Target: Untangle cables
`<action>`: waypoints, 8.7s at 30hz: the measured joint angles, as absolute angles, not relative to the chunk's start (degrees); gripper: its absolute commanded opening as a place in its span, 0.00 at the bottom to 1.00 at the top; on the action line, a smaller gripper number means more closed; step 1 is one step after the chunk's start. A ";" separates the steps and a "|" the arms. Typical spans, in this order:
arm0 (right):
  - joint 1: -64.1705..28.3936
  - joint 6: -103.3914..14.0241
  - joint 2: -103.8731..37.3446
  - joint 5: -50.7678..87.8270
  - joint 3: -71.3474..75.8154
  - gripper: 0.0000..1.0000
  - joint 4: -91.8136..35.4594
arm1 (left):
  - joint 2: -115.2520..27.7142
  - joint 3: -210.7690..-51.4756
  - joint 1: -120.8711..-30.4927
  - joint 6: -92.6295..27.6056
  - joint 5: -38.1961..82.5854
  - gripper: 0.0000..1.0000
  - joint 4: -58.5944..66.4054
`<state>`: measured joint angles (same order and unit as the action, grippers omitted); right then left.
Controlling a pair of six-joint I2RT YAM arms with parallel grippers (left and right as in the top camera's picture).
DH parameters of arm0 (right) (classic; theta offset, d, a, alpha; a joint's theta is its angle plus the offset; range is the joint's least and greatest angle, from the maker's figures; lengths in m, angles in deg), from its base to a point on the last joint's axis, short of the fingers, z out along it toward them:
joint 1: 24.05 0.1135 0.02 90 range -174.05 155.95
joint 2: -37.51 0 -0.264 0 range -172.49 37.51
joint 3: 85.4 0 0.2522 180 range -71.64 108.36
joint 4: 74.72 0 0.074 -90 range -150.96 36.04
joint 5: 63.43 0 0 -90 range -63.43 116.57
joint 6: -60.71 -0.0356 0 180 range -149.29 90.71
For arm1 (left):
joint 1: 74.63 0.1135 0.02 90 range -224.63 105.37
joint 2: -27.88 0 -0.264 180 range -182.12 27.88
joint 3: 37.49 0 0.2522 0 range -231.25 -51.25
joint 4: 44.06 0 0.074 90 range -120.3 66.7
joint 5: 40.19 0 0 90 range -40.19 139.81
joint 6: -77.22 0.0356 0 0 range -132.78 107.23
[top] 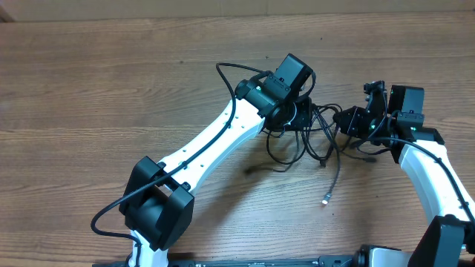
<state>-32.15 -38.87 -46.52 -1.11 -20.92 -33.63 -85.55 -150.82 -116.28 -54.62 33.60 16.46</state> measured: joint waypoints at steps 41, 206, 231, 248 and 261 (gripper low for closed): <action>-47.95 -40.57 -46.45 -5.59 -20.92 0.95 -28.47 | -86.18 -150.82 -116.11 -44.52 32.03 0.04 16.66; -43.91 22.99 -46.45 -35.07 -20.92 0.74 -19.58 | -86.14 -164.54 -114.14 -0.55 17.19 0.04 38.63; -43.80 23.27 -46.45 -37.50 -20.92 0.04 -18.90 | -86.14 -164.54 -114.40 -0.55 14.87 0.04 34.45; -42.09 2.55 -46.08 -24.45 -20.92 0.04 -27.16 | -86.23 -164.54 -115.93 -9.97 26.59 0.04 33.05; -41.88 -17.30 -45.71 -4.30 -20.92 0.04 -28.41 | -86.71 -164.54 -116.74 -18.69 35.53 0.04 33.16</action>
